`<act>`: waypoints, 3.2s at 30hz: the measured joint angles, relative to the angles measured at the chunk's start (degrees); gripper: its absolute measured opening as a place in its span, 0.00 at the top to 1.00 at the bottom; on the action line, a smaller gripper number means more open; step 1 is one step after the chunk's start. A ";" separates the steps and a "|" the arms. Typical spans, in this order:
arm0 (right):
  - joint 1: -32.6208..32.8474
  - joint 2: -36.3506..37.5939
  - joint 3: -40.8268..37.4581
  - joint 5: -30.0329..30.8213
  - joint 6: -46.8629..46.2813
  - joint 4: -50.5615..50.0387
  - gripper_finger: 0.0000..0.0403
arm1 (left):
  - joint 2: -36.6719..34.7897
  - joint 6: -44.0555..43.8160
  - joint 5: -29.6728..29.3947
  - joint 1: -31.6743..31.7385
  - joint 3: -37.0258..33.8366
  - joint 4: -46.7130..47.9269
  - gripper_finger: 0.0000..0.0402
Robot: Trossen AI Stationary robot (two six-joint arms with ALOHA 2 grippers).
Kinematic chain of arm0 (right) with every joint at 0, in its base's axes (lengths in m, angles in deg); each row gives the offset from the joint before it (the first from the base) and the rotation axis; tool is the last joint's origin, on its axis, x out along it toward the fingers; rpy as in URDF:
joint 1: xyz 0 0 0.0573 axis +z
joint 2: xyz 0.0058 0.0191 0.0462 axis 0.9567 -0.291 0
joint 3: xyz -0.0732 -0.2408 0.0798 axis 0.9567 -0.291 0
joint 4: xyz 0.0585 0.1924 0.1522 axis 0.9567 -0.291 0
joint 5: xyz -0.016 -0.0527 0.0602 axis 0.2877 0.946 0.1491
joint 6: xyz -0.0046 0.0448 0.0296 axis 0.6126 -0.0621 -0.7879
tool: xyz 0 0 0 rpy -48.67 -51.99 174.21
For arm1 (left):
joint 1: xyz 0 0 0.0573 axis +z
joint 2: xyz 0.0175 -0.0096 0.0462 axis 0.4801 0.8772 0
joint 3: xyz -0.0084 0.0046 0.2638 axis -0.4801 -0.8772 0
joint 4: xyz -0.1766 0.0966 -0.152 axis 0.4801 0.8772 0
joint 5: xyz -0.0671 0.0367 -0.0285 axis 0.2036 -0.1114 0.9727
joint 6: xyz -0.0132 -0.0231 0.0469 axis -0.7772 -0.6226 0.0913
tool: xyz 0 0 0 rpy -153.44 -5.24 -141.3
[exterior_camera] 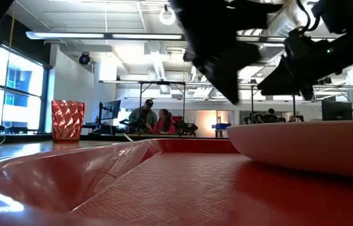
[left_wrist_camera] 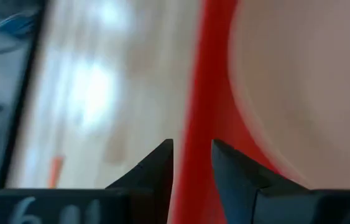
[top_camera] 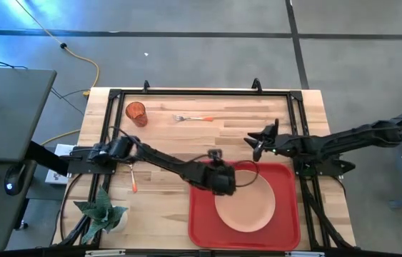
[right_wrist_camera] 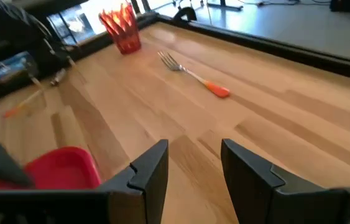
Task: Pick and place plate/cup/fork/spoon on tray
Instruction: Put the orange fork on the orange serving tray to the right of the light orange plate
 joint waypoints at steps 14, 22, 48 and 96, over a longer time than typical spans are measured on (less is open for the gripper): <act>-5.93 -17.41 10.51 -3.65 12.34 12.90 0.66 | -36.44 -6.76 0.22 3.68 -47.87 -35.57 0.85; -17.76 -36.11 40.37 -13.13 17.18 -19.80 0.66 | -51.22 -6.33 8.07 8.72 -59.05 -41.11 0.88; -23.87 -83.59 103.98 -26.28 33.45 -56.44 0.66 | -67.51 4.06 -5.25 8.11 -59.08 -26.57 0.88; -26.70 -97.54 120.61 -32.21 69.72 -71.68 0.66 | -66.11 20.01 5.67 39.52 -59.18 -36.61 0.88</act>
